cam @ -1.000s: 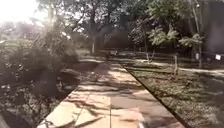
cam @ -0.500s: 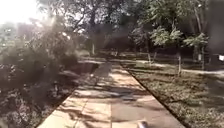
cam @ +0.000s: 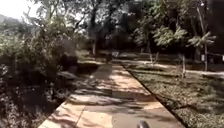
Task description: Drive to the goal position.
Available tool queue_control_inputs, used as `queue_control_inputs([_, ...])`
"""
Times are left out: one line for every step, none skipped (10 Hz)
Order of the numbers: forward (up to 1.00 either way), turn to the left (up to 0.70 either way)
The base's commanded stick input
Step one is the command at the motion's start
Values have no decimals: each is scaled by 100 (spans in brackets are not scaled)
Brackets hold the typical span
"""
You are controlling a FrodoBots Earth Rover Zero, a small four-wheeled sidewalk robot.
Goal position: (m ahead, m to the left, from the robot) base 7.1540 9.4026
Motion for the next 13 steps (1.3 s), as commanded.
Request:
queue_control_inputs([50,0])
queue_control_inputs([50,-50])
queue_control_inputs([50,-50])
queue_control_inputs([50,-48])
queue_control_inputs([50,-32])
queue_control_inputs([50,-7])
queue_control_inputs([50,0])
queue_control_inputs([50,0])
queue_control_inputs([50,0])
queue_control_inputs([50,0])
queue_control_inputs([50,0])
queue_control_inputs([50,0])
queue_control_inputs([50,0])
